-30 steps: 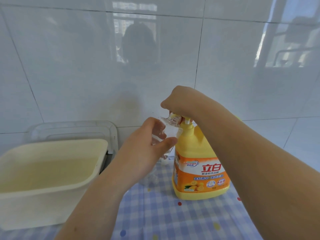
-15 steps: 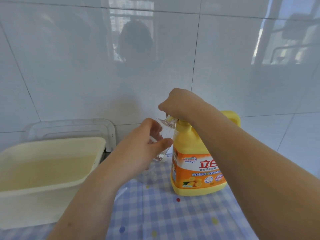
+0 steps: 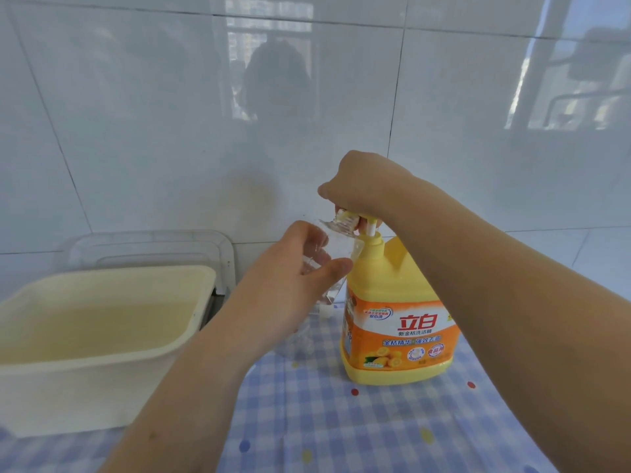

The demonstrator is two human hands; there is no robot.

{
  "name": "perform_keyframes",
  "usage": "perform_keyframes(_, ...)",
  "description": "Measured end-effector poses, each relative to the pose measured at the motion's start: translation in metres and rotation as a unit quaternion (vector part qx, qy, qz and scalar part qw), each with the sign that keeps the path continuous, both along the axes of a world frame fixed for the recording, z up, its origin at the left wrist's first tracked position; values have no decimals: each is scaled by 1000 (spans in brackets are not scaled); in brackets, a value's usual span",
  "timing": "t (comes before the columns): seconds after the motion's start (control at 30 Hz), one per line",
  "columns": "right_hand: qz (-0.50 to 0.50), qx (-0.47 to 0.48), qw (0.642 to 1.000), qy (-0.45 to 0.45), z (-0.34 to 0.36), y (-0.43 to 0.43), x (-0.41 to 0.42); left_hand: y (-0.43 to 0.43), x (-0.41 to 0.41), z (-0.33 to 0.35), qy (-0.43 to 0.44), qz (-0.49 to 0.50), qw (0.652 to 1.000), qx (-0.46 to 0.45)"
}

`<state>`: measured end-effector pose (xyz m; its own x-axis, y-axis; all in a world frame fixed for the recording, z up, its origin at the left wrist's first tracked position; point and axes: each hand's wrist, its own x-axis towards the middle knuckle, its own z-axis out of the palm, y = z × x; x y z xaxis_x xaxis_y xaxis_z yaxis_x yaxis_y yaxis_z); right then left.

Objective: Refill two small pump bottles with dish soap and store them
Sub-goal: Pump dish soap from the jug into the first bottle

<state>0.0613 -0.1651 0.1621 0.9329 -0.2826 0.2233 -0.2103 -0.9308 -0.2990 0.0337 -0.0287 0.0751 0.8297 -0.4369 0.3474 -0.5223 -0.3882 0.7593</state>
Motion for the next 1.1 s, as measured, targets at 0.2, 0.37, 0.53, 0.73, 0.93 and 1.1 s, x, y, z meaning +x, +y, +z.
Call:
perform_keyframes(0.2, 2, -5, 1000, 30, 3, 3, -3, -3, 1, -4, -22, 14, 1000, -12)
perform_keyframes(0.37, -4, -12, 991, 135, 5, 8, 1, -4, 1, -5, -26, 20, 999, -21)
perform_keyframes(0.53, -15, 7, 993, 119, 2, 5, 1, -4, 1, -5, -41, 30, 999, 11)
perform_keyframes(0.73, -28, 39, 997, 57, -13, 2, 6, 0, 6, -6, -32, 28, 998, 47)
perform_keyframes(0.93, -39, 56, 997, 35, -15, 1, 7, -1, 4, -4, -10, 17, 999, 35)
perform_keyframes(1.1, -31, 47, 998, 18, -15, -1, 7, 0, 5, -4, -15, 23, 999, 42)
